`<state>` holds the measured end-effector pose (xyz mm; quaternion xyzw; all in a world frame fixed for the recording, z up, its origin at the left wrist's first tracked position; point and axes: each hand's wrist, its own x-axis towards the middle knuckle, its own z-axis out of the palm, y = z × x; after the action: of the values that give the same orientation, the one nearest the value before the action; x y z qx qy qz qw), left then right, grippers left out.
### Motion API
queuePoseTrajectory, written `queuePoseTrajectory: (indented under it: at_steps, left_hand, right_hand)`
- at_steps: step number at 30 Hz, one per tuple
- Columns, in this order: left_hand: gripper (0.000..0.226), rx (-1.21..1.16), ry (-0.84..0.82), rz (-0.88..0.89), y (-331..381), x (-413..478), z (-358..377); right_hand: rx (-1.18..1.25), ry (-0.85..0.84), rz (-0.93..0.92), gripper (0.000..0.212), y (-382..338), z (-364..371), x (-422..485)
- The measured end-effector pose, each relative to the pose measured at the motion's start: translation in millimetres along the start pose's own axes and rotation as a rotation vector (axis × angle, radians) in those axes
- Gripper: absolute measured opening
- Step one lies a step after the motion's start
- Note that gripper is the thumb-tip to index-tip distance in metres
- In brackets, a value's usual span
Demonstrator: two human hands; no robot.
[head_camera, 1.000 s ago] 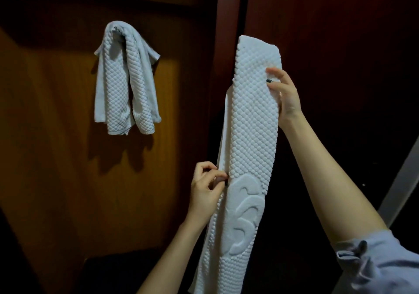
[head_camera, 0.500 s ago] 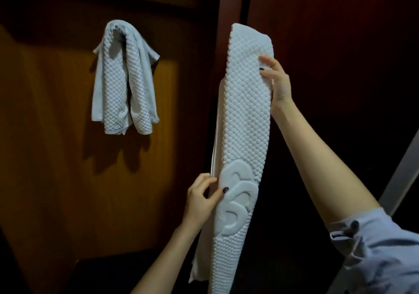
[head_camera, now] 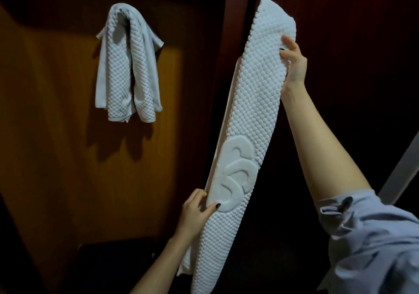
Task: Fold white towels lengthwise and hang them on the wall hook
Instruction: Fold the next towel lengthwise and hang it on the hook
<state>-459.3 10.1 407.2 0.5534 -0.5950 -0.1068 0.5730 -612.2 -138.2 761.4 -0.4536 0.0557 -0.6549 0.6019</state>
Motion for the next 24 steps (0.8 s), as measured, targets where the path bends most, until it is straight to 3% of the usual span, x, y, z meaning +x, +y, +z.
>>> queuePoseTrajectory:
  at_steps: [6, 10, 17, 24]
  left_hand:
    - [0.015, 0.029, -0.136, -0.171, -23.9, -10.6, 0.3]
    - [0.008, 0.045, -0.213, -0.183, -23.9, -7.1, -1.1]
    - [0.014, -0.037, -0.164, -0.257, -27.2, 3.0, -18.8]
    - [0.022, 0.003, -0.055, -0.304, -16.9, 23.6, -35.4]
  right_hand:
    - [-0.039, 0.052, 0.018, 0.031, 10.0, -15.4, -9.5]
    - [-0.079, 0.095, 0.013, 0.032, 13.8, -19.4, -12.3]
    - [-0.141, 0.129, -0.01, 0.03, 8.3, -38.0, -15.0]
    - [-0.391, 0.21, -0.077, 0.019, -3.3, -57.6, -27.1]
